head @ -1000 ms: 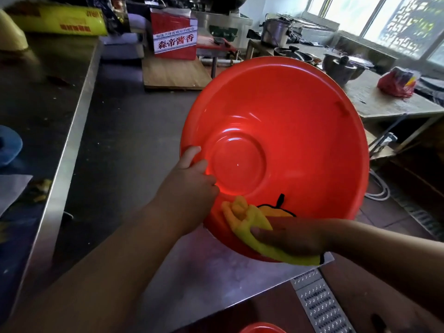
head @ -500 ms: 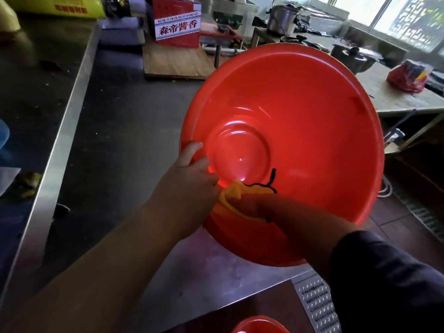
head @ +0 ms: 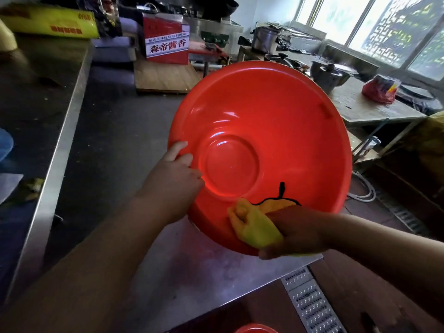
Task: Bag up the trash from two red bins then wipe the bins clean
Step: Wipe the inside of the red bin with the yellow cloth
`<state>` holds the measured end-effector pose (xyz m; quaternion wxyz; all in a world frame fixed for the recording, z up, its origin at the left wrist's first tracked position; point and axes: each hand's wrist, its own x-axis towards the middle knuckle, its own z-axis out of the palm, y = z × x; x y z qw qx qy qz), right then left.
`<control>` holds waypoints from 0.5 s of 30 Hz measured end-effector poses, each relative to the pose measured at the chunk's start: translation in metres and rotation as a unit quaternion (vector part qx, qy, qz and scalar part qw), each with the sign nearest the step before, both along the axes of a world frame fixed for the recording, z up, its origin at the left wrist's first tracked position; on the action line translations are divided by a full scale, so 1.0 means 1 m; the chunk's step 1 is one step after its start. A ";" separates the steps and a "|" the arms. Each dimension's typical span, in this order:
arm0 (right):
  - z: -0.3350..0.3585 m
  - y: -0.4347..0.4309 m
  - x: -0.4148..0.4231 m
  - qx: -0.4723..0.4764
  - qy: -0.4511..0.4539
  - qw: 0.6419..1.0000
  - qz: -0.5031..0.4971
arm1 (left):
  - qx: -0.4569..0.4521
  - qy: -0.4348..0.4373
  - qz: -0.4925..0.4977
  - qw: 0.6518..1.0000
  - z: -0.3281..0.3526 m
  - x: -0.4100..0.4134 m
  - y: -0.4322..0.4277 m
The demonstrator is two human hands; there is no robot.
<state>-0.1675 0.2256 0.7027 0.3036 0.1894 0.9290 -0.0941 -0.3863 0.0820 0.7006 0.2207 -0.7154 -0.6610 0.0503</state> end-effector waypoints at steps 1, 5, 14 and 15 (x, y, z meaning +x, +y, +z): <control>0.001 -0.002 0.004 0.035 0.008 0.999 0.019 | -0.012 -0.009 0.002 1.000 0.002 -0.002 0.000; -0.005 -0.011 0.004 0.137 0.074 0.985 0.071 | -0.002 -0.012 0.015 1.000 0.011 -0.007 0.005; -0.026 -0.040 -0.017 0.137 0.232 0.962 0.036 | -0.211 0.007 0.220 0.952 0.039 0.008 0.006; -0.025 -0.040 -0.019 0.126 0.237 0.963 0.012 | -0.211 0.000 0.215 0.954 0.033 0.013 0.006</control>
